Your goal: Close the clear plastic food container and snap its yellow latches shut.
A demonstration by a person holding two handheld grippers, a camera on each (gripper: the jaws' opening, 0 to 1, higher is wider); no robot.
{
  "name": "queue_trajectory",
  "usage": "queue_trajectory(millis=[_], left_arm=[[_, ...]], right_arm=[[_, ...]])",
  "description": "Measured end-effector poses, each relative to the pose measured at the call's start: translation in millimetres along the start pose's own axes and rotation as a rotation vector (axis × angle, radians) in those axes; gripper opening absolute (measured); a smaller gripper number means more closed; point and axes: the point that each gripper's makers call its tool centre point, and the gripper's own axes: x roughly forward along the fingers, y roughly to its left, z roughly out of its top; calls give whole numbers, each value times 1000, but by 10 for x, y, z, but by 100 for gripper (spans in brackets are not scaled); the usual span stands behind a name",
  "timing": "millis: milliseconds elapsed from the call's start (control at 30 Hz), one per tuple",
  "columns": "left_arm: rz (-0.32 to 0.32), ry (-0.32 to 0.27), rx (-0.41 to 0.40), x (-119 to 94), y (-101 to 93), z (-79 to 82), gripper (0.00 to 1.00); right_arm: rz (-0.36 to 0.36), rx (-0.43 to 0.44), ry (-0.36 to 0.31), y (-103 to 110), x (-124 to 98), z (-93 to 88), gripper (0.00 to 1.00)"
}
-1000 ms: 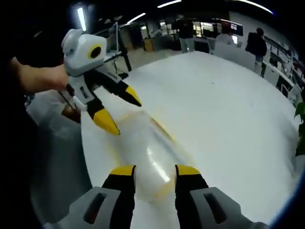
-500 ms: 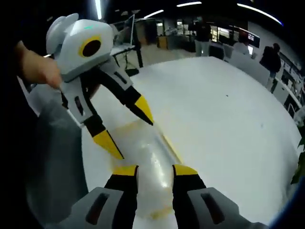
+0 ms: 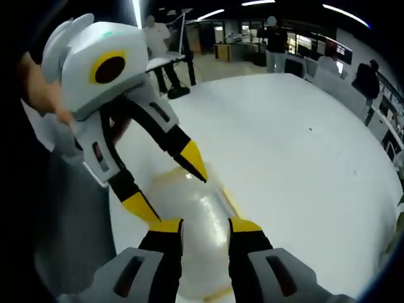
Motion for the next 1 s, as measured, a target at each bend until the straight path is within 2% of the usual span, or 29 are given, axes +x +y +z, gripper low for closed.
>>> queue_trajectory(millis=[300, 433, 600, 700, 767, 800, 833, 900, 1000], left_arm=[[-5, 11, 20, -2, -30, -13, 41], [-7, 4, 16, -20, -34, 3, 45], [-14, 4, 16, -27, -58, 0, 48], [-20, 8, 17, -28, -85, -15, 49], [-24, 14, 27, -20, -116, -31, 50], [-20, 14, 33, -19, -115, -32, 49], [-18, 16, 34, -15, -110, -37, 49], [-22, 16, 28, -16, -115, -37, 48], [-70, 37, 23, 29, -237, -73, 57]], right_arm=[[-25, 7, 10, -110, -8, 28, 26], [-31, 0, 22, -139, 39, 40, 26], [-35, -28, 86, -159, 125, -42, 27], [-32, -33, 97, -150, 166, -50, 26], [-15, -78, 144, -134, 180, -126, 26], [-11, -48, 110, -119, 194, -69, 25], [-15, -48, 120, -126, 198, -76, 25], [-5, -120, 134, -108, 197, -69, 25], [-8, -109, 149, -118, 208, -67, 24]])
